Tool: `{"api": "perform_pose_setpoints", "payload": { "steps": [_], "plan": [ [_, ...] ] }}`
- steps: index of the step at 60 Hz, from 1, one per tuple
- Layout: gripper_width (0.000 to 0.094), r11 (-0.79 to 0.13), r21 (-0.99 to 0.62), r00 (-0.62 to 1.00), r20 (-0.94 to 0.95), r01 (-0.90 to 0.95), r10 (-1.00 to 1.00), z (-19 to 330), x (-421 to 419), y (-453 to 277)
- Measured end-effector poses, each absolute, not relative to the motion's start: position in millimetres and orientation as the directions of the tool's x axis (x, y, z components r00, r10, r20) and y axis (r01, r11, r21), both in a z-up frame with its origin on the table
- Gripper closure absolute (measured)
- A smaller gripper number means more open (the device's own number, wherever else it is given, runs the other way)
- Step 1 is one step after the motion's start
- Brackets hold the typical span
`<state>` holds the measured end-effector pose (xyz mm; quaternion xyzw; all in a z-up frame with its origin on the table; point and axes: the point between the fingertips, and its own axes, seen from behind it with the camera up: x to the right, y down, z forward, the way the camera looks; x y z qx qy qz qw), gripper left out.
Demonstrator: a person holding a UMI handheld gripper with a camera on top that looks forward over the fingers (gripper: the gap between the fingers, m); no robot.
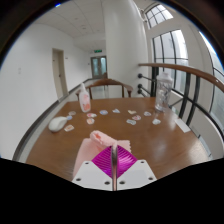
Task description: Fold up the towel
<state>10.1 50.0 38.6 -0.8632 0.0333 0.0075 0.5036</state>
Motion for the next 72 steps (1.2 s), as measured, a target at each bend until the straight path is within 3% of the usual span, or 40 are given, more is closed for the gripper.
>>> {"api": "perform_pose_setpoints", "payload": {
  "steps": [5, 6, 9, 18, 19, 44, 57, 72],
  "plan": [
    [0.0874, -0.536, -0.841, 0.997, -0.045, -0.072, -0.064, 14.2, 28.1, 49.9],
    [0.0794, -0.543, -0.836, 0.997, -0.048, -0.077, -0.067, 10.5, 30.7, 50.0],
    [0.0669, -0.546, -0.833, 0.995, -0.059, -0.092, -0.079, 4.5, 36.0, 51.9],
    [0.0049, -0.504, -0.859, 0.992, -0.037, -0.093, -0.120, 22.6, 60.6, 45.5],
    [0.0092, -0.498, -0.862, 0.992, -0.036, -0.092, -0.122, 25.3, 62.8, 43.2],
    [0.0103, -0.348, -0.937, 0.998, -0.042, -0.022, 0.049, 100.9, 10.5, -92.2],
    [0.0098, -0.253, -0.964, 0.995, 0.070, 0.086, 0.070, 126.9, -8.4, -147.4],
    [0.0104, -0.258, -0.966, 0.995, -0.012, 0.014, 0.100, 124.7, -23.0, -161.1]
  ]
}}
